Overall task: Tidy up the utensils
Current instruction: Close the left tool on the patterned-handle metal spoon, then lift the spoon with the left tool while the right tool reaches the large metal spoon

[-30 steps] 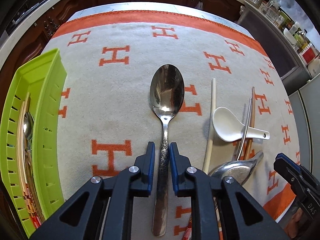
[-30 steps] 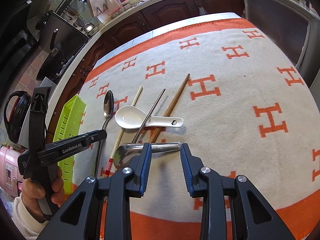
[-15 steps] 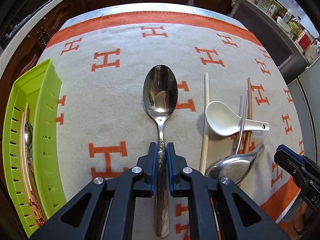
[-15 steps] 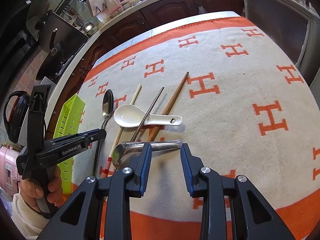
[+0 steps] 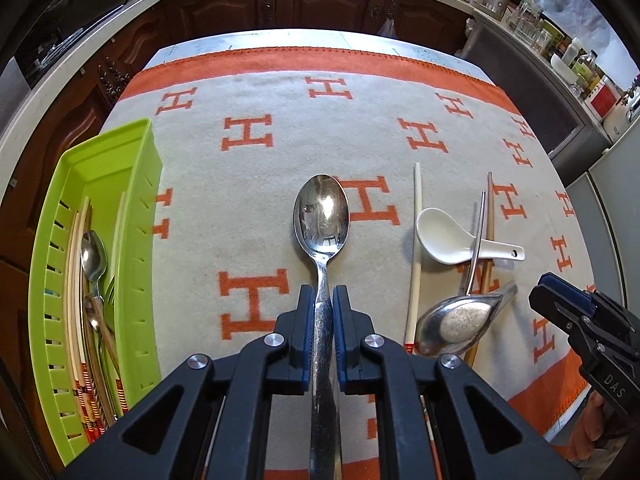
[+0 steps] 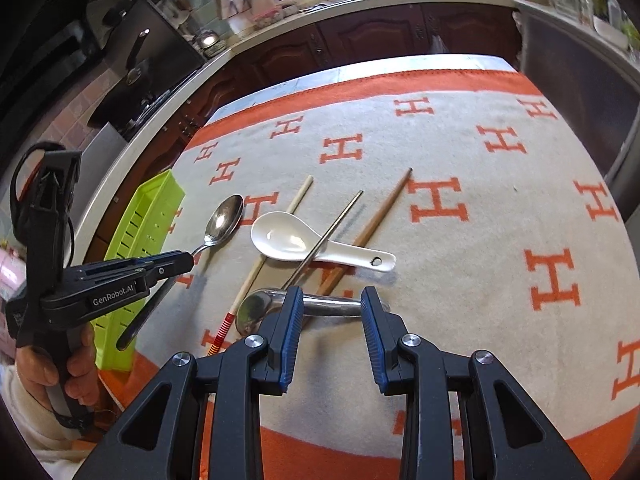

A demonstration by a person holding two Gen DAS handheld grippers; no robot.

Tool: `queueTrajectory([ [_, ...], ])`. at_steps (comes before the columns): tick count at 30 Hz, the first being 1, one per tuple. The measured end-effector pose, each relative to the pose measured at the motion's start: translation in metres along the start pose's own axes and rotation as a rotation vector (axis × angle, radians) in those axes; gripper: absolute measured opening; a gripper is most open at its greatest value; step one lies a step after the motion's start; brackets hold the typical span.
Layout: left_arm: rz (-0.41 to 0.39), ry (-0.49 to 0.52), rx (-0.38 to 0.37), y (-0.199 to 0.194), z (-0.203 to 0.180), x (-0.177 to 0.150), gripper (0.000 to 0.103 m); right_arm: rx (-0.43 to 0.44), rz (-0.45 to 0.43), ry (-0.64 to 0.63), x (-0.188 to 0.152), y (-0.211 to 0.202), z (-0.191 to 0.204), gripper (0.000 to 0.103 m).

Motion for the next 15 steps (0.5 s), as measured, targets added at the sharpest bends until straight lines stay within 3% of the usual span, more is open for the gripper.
queueTrajectory([
  [3,-0.005,0.001,-0.009,-0.0013,-0.0005,-0.0015,0.0,0.005,0.009,-0.017,0.0003,0.0022,0.0041,0.03],
  [15,0.012,-0.014,-0.035,0.0067,-0.0004,-0.0082,0.0,0.007,0.023,-0.031,-0.0081,0.0052,0.0072,0.03],
])
Point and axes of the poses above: each gripper's, at about its wrist camera, not at the fingertips, and y roughly the way its jaws point, z to its left, x to its top, the point moved 10 cm from there along y, roughly the way its jaws point, and after that the axes turned 3 degrees about -z, right-handed, at the moved point
